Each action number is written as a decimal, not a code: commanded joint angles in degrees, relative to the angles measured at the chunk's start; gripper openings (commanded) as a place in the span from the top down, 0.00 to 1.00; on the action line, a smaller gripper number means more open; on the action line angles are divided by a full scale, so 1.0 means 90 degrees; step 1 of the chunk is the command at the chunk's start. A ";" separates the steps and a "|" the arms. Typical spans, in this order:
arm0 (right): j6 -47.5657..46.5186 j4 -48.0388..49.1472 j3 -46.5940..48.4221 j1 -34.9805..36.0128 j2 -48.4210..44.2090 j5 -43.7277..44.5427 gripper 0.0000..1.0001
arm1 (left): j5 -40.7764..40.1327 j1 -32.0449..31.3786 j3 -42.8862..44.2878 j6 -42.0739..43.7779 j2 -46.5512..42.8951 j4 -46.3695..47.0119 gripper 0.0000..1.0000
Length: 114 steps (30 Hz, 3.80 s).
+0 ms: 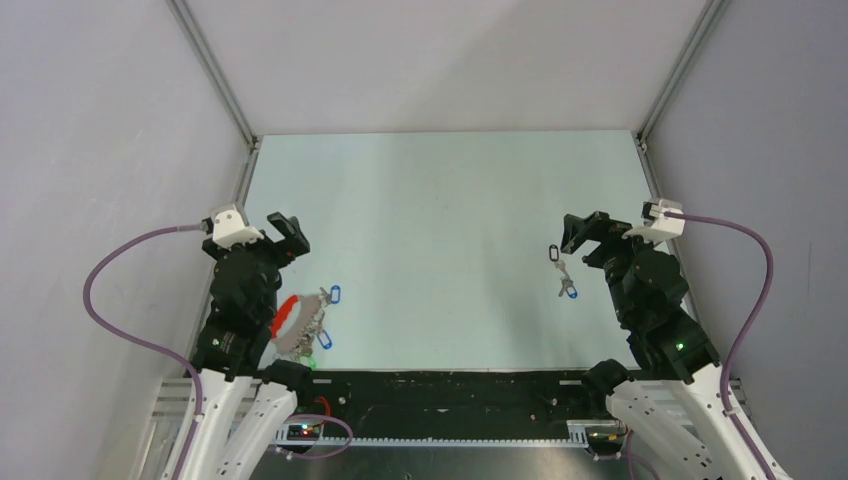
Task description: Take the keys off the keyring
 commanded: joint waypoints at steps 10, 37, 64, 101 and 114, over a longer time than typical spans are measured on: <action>0.0081 0.0276 0.0046 -0.0061 0.0092 0.0212 0.00 | 0.0203 0.0040 -0.0630 -0.2693 -0.0242 -0.0355 0.00; 0.0529 0.0177 0.0041 -0.0188 0.0310 -0.0227 0.00 | 0.0347 -0.0224 0.0272 -0.5643 0.3982 -0.3779 0.28; 0.0533 0.0203 0.0032 -0.0440 0.0254 -0.0713 0.00 | 0.0416 0.0060 0.0247 -0.7784 0.6021 -0.3008 0.45; -0.0696 0.1585 -0.0263 -0.0454 0.1168 -0.5293 0.01 | 0.4344 -0.3047 0.3492 0.2025 0.3998 -0.1892 1.00; -0.4110 0.3145 -0.0701 0.1517 0.1907 -0.5985 0.23 | 0.4776 -0.3899 0.3917 0.4530 0.3968 -0.1890 1.00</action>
